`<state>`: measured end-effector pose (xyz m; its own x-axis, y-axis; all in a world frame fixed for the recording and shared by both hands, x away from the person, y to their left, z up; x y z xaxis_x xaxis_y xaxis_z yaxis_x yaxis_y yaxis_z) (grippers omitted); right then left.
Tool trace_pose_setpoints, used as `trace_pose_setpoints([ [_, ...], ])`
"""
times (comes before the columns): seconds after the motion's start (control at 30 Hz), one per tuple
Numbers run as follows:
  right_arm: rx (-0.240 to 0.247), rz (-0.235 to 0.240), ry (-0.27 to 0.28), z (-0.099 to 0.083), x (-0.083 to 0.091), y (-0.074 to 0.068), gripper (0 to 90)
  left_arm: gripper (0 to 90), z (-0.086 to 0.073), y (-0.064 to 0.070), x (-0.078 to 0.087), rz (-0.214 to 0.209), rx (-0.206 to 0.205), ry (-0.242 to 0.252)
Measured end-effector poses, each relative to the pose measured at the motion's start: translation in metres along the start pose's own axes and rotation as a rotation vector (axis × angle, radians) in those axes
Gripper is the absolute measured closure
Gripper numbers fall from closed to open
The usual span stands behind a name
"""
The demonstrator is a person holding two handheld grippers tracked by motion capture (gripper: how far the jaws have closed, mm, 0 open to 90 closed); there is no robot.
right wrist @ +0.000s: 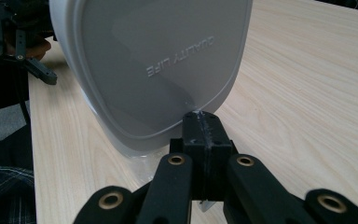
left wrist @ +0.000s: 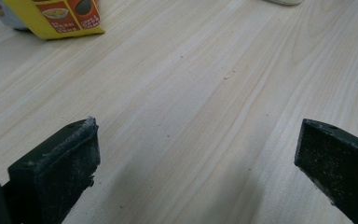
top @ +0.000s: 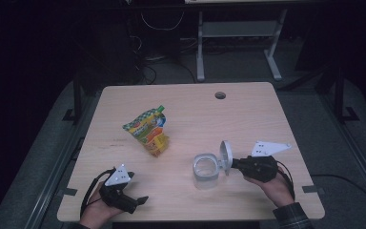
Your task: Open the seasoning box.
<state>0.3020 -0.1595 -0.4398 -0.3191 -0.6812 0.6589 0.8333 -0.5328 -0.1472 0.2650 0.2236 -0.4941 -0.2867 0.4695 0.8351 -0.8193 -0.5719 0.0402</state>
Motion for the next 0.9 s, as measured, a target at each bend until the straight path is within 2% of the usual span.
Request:
trace_pose_setpoints([
  [0.27, -0.035, -0.028, 0.019, -0.006, 0.006, 0.006, 89.6, 0.0, 0.000, 0.000, 0.001, 0.004, 0.003, 0.006],
  [0.6, -0.083, -0.087, 0.021, -0.025, 0.020, 0.013, 86.9, 0.0, 0.001, -0.001, 0.004, 0.013, 0.014, 0.023],
  [0.7, -0.086, -0.079, 0.006, -0.033, 0.020, 0.009, 89.4, 0.0, 0.001, -0.002, 0.004, 0.013, 0.010, 0.019],
  [0.9, -0.058, -0.023, -0.031, -0.040, 0.010, -0.009, 89.6, 0.0, 0.002, -0.001, 0.003, 0.011, 0.010, 0.019],
])
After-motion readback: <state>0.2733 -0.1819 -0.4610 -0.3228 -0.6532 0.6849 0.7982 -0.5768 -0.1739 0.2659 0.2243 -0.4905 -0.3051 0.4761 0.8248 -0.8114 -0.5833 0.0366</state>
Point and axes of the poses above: each handheld gripper's, and its own axes: x roughly backward along the jaws, z roughly out of its top, y roughly to its right, the point moved 5 cm from there along -x, roughly forward along the jaws, and after that the axes turned 13 degrees about -y, right-handed, at the moved point
